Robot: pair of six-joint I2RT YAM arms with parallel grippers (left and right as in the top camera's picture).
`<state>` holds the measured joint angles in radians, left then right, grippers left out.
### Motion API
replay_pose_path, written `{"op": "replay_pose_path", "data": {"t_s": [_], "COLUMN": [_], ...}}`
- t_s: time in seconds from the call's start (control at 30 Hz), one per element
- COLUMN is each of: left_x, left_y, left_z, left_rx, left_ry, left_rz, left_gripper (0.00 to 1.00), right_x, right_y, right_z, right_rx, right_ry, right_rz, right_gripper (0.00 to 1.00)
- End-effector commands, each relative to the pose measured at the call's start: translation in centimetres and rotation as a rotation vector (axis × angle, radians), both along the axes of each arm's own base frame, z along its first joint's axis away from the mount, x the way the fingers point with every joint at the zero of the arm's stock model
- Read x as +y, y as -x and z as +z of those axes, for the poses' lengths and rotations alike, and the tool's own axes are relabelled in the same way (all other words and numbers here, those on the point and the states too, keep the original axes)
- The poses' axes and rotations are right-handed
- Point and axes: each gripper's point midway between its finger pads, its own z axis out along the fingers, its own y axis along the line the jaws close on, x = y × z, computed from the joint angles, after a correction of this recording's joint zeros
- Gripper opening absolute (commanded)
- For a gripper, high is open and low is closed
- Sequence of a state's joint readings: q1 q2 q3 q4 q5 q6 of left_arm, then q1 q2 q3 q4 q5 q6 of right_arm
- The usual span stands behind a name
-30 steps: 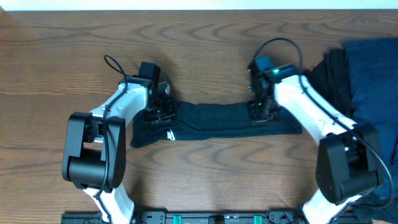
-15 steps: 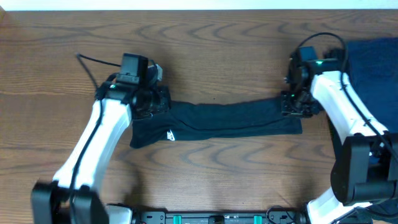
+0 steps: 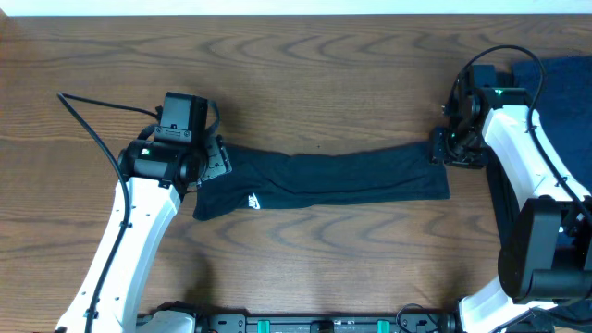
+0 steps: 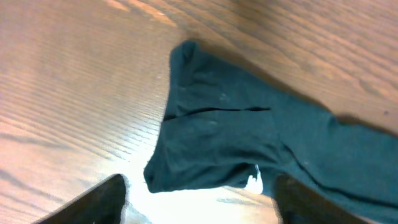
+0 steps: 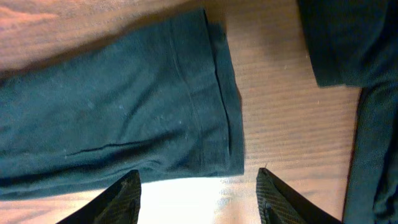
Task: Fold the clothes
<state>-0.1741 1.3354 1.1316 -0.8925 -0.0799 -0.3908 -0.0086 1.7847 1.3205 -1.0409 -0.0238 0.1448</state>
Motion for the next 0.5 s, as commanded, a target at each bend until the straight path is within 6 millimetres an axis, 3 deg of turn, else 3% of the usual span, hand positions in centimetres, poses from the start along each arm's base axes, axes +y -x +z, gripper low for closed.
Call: {"op": "replay_pose_path", "data": {"t_s": [0.0,0.2,0.47], "left_x": [0.8,0.8,0.8], "left_y": [-0.1,-0.1,-0.1], "left_z": [0.0,0.0,0.0], "left_rx": [0.001,0.0,0.0], "left_ry": [-0.041,-0.04,-0.04], "left_rz": [0.03,0.03,0.03], "left_gripper": [0.98,0.98,0.98], "right_x": [0.6,0.6,0.6], "right_y": [0.1,0.5,0.5], "right_z": [-0.1,-3.0,-5.6], "right_rx": [-0.017,-0.038,-0.088], "right_ry": [-0.009,-0.009,-0.007], "right_rz": [0.032,0.033,0.042], "right_gripper": [0.6,0.74,0.71]}}
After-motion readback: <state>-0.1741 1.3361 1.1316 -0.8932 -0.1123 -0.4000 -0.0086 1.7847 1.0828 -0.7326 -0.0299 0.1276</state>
